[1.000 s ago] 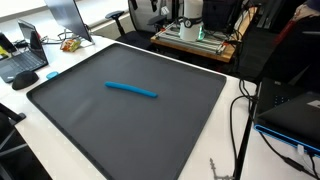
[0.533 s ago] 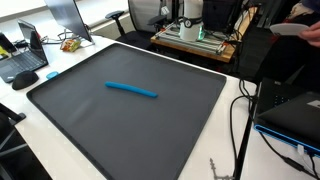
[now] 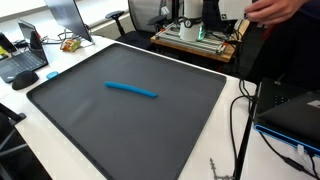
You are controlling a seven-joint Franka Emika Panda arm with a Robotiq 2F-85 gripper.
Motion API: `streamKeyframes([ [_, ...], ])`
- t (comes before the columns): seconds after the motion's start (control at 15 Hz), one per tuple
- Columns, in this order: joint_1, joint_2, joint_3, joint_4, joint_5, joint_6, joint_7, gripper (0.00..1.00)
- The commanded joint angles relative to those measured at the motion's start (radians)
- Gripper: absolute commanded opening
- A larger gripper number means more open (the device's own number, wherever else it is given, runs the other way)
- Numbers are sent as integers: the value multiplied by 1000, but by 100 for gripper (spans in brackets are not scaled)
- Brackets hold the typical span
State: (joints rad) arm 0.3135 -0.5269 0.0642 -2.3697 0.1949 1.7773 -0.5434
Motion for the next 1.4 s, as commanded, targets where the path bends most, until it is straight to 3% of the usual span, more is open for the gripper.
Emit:
streamKeyframes([
  [0.0,35,-52,-38,-21,46,-50,-144,100],
  [0.2,28,-52,-63,-12,51,-94,-236,100],
  [0.33,15,-48,-79,-6,48,-116,-286,72],
  [1.0,-58,-65,-134,-20,37,-169,-426,2],
  [1.33,-97,-72,-144,-26,32,-182,-451,1],
])
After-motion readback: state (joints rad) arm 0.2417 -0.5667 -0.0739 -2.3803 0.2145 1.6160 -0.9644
